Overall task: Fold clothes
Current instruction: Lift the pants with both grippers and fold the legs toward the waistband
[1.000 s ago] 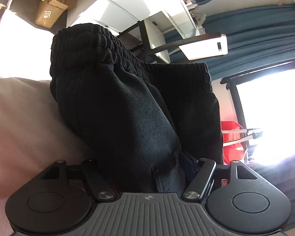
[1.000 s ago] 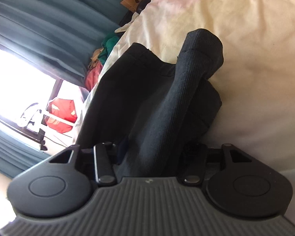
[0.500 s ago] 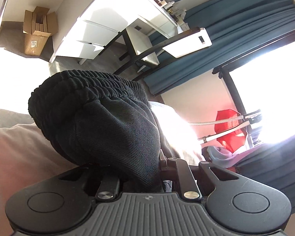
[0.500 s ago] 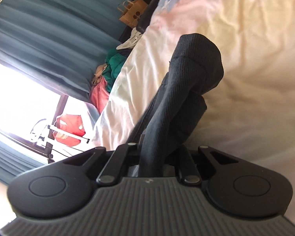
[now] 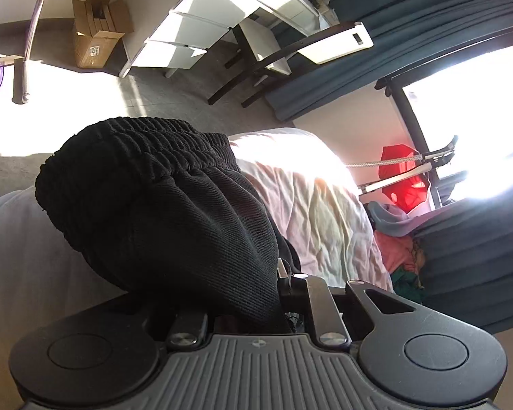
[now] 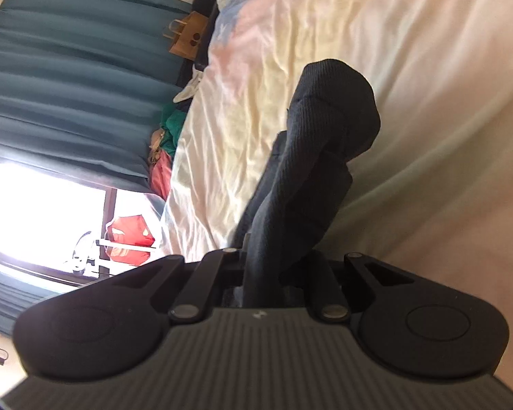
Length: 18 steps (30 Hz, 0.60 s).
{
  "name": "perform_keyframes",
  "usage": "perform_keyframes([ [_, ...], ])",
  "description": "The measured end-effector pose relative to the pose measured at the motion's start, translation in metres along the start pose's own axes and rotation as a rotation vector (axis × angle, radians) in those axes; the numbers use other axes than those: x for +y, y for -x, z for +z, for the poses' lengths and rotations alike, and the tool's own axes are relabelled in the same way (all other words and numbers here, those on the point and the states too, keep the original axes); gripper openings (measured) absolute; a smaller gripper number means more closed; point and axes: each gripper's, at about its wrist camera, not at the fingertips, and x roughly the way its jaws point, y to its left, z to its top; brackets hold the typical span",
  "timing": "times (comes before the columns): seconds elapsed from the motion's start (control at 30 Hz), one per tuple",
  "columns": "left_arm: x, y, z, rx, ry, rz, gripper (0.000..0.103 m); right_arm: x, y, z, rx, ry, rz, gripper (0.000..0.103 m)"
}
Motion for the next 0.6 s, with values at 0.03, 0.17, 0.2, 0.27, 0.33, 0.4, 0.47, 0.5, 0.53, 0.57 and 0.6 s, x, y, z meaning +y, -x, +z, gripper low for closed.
perform_keyframes([
  [0.03,0.012,-0.004,-0.004,0.016,0.008,0.010,0.016,-0.009,-0.002,0.000,0.017,-0.014,-0.007,0.012],
  [0.17,0.058,-0.019,-0.015,0.031,0.039,0.005,0.019,-0.041,-0.013,0.005,0.088,-0.103,-0.038,0.013],
  [0.2,0.065,-0.021,-0.017,0.032,0.040,-0.001,0.020,-0.044,-0.014,0.005,0.093,-0.113,-0.035,0.013],
  [0.27,0.071,-0.020,-0.020,0.027,0.034,-0.004,0.023,-0.050,-0.014,0.005,0.101,-0.132,-0.029,0.013],
  [0.33,0.070,-0.015,-0.023,0.027,0.003,0.006,0.026,-0.047,-0.013,0.004,0.097,-0.109,-0.025,0.013],
  [0.4,0.066,-0.008,-0.025,0.033,-0.046,0.026,0.038,-0.046,-0.012,0.002,0.095,-0.096,-0.020,0.012],
  [0.47,0.058,0.001,-0.025,0.081,-0.109,0.057,0.060,-0.048,-0.010,0.002,0.096,-0.093,-0.017,0.013],
  [0.5,0.053,0.006,-0.024,0.108,-0.142,0.073,0.072,-0.047,-0.009,0.002,0.097,-0.082,-0.023,0.013],
  [0.53,0.048,0.011,-0.023,0.143,-0.194,0.097,0.077,-0.046,-0.010,0.003,0.099,-0.063,-0.031,0.013],
  [0.57,0.041,0.017,-0.023,0.174,-0.253,0.129,0.079,-0.043,-0.008,0.002,0.097,-0.039,-0.041,0.012],
  [0.6,0.034,0.024,-0.023,0.188,-0.313,0.163,0.079,-0.041,-0.007,0.002,0.095,-0.016,-0.052,0.013],
])
